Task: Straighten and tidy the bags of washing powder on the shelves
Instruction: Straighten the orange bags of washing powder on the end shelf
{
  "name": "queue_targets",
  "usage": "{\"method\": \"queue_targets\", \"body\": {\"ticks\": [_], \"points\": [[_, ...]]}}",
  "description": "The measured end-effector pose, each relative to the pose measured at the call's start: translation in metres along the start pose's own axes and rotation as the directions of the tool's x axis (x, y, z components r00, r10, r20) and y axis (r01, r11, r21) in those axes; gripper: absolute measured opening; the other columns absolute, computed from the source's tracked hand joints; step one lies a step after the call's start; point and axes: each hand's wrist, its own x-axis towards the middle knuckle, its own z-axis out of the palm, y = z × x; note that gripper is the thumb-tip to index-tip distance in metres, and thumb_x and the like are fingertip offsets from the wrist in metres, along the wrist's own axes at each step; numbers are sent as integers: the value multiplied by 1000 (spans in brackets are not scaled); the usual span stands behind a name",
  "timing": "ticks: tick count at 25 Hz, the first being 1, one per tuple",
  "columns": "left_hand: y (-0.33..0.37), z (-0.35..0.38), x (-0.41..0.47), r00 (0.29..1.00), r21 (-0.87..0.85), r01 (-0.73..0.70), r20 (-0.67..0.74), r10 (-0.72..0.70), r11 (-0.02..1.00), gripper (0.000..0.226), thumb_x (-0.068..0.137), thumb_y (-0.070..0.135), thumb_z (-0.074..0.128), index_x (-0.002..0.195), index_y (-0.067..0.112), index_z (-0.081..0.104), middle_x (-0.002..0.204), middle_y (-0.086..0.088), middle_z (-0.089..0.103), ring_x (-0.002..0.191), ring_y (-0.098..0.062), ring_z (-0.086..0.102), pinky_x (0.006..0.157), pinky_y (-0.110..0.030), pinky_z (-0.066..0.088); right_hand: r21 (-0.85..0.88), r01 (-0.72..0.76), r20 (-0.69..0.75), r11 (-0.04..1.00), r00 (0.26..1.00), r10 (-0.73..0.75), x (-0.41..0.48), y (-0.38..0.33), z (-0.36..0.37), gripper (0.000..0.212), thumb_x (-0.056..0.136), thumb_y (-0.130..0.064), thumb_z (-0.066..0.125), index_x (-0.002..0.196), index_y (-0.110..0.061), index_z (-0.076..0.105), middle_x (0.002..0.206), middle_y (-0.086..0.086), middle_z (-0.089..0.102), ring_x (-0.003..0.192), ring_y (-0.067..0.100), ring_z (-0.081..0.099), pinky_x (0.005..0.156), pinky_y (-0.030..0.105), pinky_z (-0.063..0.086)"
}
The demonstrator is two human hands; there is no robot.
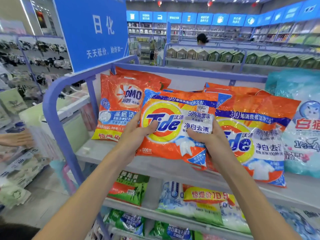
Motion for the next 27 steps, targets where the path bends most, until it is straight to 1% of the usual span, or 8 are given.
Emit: {"method": "queue_targets", "body": {"ticks": [4,9,11,13,16,19,22,27], "points": [[-13,-2,55,991,134,-123,-43,129,983,31,93,9,72,112,33,67,109,1,78,100,-22,76,85,-42,61,-227,122,-156,966,975,-159,46,6,10,39,87,0,74,115,-26,63,103,-11,77,96,8,74,77,29,57],[-31,7,103,949,279,-253,-113,294,926,25,87,3,76,105,18,66,92,10,74,79,2,71,69,-18,55,-565,110,-318,818,886,-339,93,28,21,50,93,-12,65,140,-9,47,125,1,66,113,16,61,95,31,48],[-35,19,116,946,287,-270,-97,308,919,29,88,7,75,114,14,65,100,7,74,88,-2,71,81,-26,57,-576,100,-380,811,846,-374,104,32,20,43,95,-7,64,136,-6,50,116,1,68,103,14,61,87,24,49],[-41,29,133,946,323,-286,-55,319,902,37,91,11,72,126,15,62,113,4,73,103,-11,69,94,-35,55,-608,68,-430,791,809,-400,116,37,16,43,96,-10,64,135,-7,48,114,4,69,105,23,64,92,40,51],[-48,37,147,940,350,-285,-80,332,892,47,94,9,67,139,17,54,129,2,66,119,-18,62,105,-37,48,-647,27,-422,762,820,-387,127,40,18,70,97,-20,66,154,-10,27,133,9,64,126,29,58,104,38,44],[-54,37,142,943,409,-247,-108,316,878,62,100,8,59,156,14,32,154,-3,46,142,-19,42,108,-18,30,-649,40,-384,760,845,-372,135,47,22,91,94,-47,65,159,-15,10,158,5,42,145,23,39,118,36,32],[-56,36,138,944,580,-254,-26,329,774,76,104,20,54,162,8,6,169,-7,16,155,-20,17,117,-21,15,-685,-21,-386,728,858,-338,138,49,24,100,88,-69,54,159,-18,4,162,3,36,148,23,35,119,44,33],[-56,28,125,932,657,-357,206,298,663,120,88,42,76,160,17,-17,169,-1,-21,156,-13,-13,125,-31,2,-465,-56,-521,884,824,-222,145,45,20,64,103,-48,43,155,-14,24,151,-5,44,143,21,40,115,38,32]]}}
